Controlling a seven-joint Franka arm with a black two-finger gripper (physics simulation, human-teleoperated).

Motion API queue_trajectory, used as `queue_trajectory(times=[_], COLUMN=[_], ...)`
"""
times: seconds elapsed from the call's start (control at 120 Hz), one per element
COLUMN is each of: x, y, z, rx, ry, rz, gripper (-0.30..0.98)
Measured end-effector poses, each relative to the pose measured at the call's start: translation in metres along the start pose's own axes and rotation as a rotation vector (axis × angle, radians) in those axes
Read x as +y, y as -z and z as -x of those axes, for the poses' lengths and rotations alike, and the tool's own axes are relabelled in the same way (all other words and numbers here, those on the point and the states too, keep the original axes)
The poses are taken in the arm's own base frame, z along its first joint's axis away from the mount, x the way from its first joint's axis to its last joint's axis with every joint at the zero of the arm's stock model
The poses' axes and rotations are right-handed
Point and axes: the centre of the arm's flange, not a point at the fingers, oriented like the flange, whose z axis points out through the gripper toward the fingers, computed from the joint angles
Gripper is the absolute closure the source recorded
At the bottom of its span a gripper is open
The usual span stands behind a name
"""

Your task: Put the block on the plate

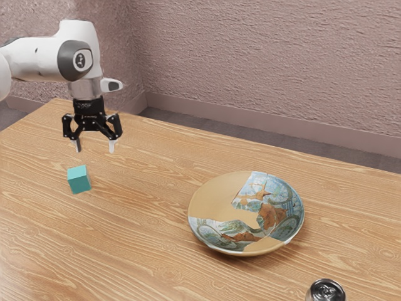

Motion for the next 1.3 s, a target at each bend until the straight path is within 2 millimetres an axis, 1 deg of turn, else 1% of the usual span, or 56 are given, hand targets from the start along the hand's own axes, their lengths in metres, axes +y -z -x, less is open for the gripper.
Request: queue_trajectory(times=[0.042,0.092,0.125,0.208,0.308,0.35,0.442,0.583,0.633,0.792,0.867,0.992,1.042,1.125,1.233,1.3], x=[-0.011,-0.019,-0.028,-0.052,-0.078,-0.083,-0.087,-0.096,-0.1,-0.117,-0.126,-0.139,-0.143,-0.142,-0.147,-0.152], y=[-0.005,-0.014,-0.023,-0.052,-0.074,-0.081,-0.089,-0.127,-0.137,-0.156,-0.161,-0.168,-0.17,-0.179,-0.189,-0.19], z=[-0.005,-0.01,-0.013,-0.018,-0.036,-0.043,-0.053,-0.076,-0.083,-0.106,-0.119,-0.129,-0.134,-0.145,-0.154,-0.157], rx=[0.013,0.021,0.018,0.002,0.033,0.051,0.092,0.109,0.119,0.159,0.174,0.187,0.193,0.195,0.193,0.197], ry=[0.036,0.071,0.1,0.174,0.267,0.299,0.35,0.416,0.434,0.478,0.489,0.494,0.489,0.473,0.464,0.46], rz=[0.003,0.002,0.001,0.002,0.003,0.017,0.054,0.079,0.09,0.128,0.141,0.145,0.141,0.144,0.148,0.149], gripper=[0.0,0.0,0.0,0.0,0.0,0.0,0.0,0.0,0.0,0.0,0.0,0.0,0.0,0.0,0.0,0.0])
